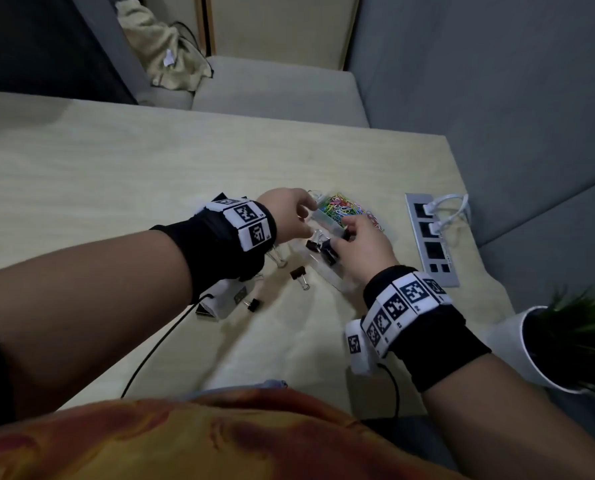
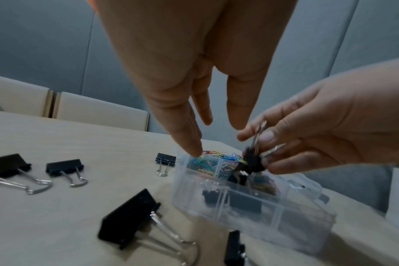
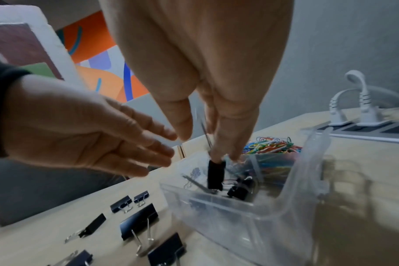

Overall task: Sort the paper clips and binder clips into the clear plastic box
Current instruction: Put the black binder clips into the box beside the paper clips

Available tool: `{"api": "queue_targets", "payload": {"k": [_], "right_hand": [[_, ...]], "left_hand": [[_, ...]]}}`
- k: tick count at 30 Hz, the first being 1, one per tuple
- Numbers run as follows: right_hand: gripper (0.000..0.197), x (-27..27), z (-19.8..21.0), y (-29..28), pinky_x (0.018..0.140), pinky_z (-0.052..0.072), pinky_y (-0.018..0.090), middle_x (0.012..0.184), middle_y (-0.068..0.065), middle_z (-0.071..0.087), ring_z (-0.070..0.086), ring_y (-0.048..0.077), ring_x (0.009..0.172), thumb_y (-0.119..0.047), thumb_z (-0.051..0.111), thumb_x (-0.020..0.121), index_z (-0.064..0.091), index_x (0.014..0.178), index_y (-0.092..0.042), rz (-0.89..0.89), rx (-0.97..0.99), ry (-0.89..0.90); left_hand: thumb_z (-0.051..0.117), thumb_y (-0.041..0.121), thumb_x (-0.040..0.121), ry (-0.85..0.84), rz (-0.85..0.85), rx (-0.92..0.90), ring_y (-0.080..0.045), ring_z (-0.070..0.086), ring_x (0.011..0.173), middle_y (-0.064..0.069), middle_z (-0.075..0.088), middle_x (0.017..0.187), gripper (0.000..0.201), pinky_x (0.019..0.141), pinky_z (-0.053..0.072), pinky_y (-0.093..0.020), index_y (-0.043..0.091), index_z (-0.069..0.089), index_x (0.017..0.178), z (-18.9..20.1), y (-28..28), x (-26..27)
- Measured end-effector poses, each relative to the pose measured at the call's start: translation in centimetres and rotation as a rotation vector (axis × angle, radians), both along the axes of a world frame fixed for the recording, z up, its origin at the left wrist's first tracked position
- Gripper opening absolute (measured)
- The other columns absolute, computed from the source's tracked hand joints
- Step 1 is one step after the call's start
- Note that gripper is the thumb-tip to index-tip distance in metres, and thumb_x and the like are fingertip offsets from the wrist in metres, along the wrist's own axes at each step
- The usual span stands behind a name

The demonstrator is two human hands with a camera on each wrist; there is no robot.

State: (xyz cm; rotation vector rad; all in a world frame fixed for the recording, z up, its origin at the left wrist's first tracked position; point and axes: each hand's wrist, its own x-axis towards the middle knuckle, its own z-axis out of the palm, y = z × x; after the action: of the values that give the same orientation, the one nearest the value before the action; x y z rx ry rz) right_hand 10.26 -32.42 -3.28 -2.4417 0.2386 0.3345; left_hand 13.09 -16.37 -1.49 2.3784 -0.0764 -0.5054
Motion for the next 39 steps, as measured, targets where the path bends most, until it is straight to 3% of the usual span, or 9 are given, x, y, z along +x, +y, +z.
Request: {"api": "queue_targets", "payload": {"k": [4, 9, 13, 16, 19, 22, 28, 34, 39], "right_hand": [[0.049, -0.5, -0.2, 0.4, 0.101, 0.042, 0.037, 0.133, 0.007, 0.054, 0.052, 0.027, 0.120, -0.022, 0.057, 0.088, 0.045, 0.135, -0.017, 0.067, -0.109, 0.052], [0.043, -3.7, 0.2, 3.3, 0.099, 0.038, 0.033, 0.129, 0.008, 0.042, 0.048, 0.025, 0.116, -0.020, 0.061, 0.085, 0.051, 0.126, -0.018, 0.273, -0.113, -0.179], [0.065, -6.0, -1.2, 6.0, 0.098, 0.042, 0.039, 0.134, 0.007, 0.036, 0.049, 0.028, 0.117, -0.037, 0.067, 0.082, 0.036, 0.136, -0.018, 0.475, -0.265, 0.024], [0.074, -6.4, -2.2, 7.0, 0.094, 0.042, 0.038, 0.136, 0.012, 0.032, 0.047, 0.033, 0.118, -0.041, 0.066, 0.083, 0.026, 0.138, -0.011, 0.416, -0.454, 0.156], [0.054, -6.1, -3.2, 7.8, 0.098, 0.038, 0.033, 0.134, 0.013, 0.033, 0.044, 0.029, 0.120, -0.027, 0.059, 0.089, 0.033, 0.131, -0.008, 0.395, -0.474, 0.143], [0.044, -5.7, -3.5, 8.4, 0.093, 0.040, 0.031, 0.132, 0.012, 0.035, 0.049, 0.028, 0.114, -0.021, 0.055, 0.090, 0.038, 0.129, -0.009, 0.383, -0.335, 0.135], [0.091, -5.5, -3.6, 10.2, 0.100, 0.043, 0.042, 0.145, 0.004, 0.020, 0.038, 0.028, 0.126, -0.044, 0.074, 0.074, 0.017, 0.145, -0.036, 0.596, -0.258, 0.172], [0.034, -5.5, -4.4, 10.8, 0.075, 0.048, 0.038, 0.120, 0.008, 0.036, 0.050, 0.031, 0.095, -0.021, 0.054, 0.089, 0.044, 0.122, -0.021, 0.617, -0.323, 0.018], [0.034, -5.1, -4.3, 10.4, 0.066, 0.042, 0.031, 0.109, 0.005, 0.038, 0.047, 0.026, 0.076, -0.005, 0.050, 0.084, 0.052, 0.114, -0.021, 0.537, -0.267, 0.037]], "left_hand": [[0.071, 0.021, 0.079, 0.030, -0.071, 0.155, -0.014, 0.065, 0.094, 0.006, 0.066, 0.111, 0.033, 0.079, 0.053, -0.029, 0.027, 0.061, 0.110, -0.4, 2.4, -1.2], [0.078, 0.040, 0.067, 0.108, -0.217, 0.632, -0.028, 0.048, 0.114, -0.007, 0.043, 0.129, 0.077, 0.086, 0.049, -0.038, 0.030, 0.040, 0.133, -1.4, 7.2, -3.4], [0.079, 0.062, 0.051, 0.194, -0.204, 0.767, -0.030, 0.040, 0.122, -0.005, 0.036, 0.134, 0.106, 0.094, 0.046, -0.045, 0.040, 0.025, 0.140, -1.6, 10.6, -5.1], [0.078, 0.064, 0.048, 0.260, -0.177, 0.813, -0.032, 0.046, 0.115, -0.004, 0.039, 0.125, 0.103, 0.089, 0.049, -0.046, 0.043, 0.027, 0.135, -1.8, 12.2, -6.2], [0.078, 0.058, 0.045, 0.320, -0.126, 0.773, -0.031, 0.055, 0.093, -0.002, 0.040, 0.106, 0.078, 0.081, 0.053, -0.044, 0.040, 0.040, 0.111, -2.3, 12.7, -7.2], [0.075, 0.043, 0.055, 0.272, -0.066, 0.679, -0.030, 0.057, 0.085, -0.005, 0.040, 0.105, 0.062, 0.076, 0.056, -0.041, 0.033, 0.043, 0.108, -3.1, 12.0, -7.9], [0.067, 0.028, 0.073, 0.160, -0.105, 0.523, -0.034, 0.060, 0.093, -0.011, 0.043, 0.115, 0.052, 0.081, 0.054, -0.041, 0.023, 0.044, 0.120, -4.6, 11.0, -7.0], [0.062, 0.018, 0.078, 0.165, -0.185, 0.462, -0.033, 0.059, 0.091, -0.010, 0.043, 0.112, 0.036, 0.080, 0.053, -0.039, 0.018, 0.052, 0.113, -5.0, 10.6, -6.1], [0.068, 0.013, 0.068, 0.168, -0.167, 0.419, -0.027, 0.059, 0.084, -0.004, 0.044, 0.102, 0.035, 0.075, 0.056, -0.038, 0.024, 0.056, 0.099, -5.3, 10.7, -5.9]]}}
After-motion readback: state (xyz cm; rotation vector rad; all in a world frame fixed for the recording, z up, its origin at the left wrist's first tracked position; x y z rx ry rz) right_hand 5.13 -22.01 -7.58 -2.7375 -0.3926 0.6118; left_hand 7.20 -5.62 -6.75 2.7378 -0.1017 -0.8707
